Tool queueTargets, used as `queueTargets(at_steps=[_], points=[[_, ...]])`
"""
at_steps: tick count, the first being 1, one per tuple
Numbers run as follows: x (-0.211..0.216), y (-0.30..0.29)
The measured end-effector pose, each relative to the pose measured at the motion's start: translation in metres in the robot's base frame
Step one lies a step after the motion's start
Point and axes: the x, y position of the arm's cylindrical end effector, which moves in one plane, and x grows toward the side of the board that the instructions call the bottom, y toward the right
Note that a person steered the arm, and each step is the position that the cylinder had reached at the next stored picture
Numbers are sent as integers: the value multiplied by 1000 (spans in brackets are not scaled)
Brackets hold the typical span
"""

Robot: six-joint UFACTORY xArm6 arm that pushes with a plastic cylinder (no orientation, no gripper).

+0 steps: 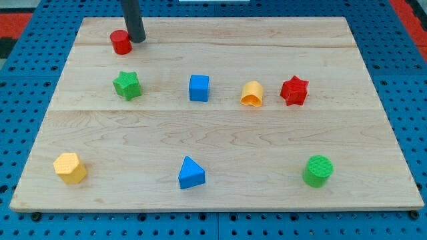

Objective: Move the red circle towards the left center of the board

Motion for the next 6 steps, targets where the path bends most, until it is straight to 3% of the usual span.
queueTargets(at_steps=[4, 6], points=[[-42, -57], [3, -79]])
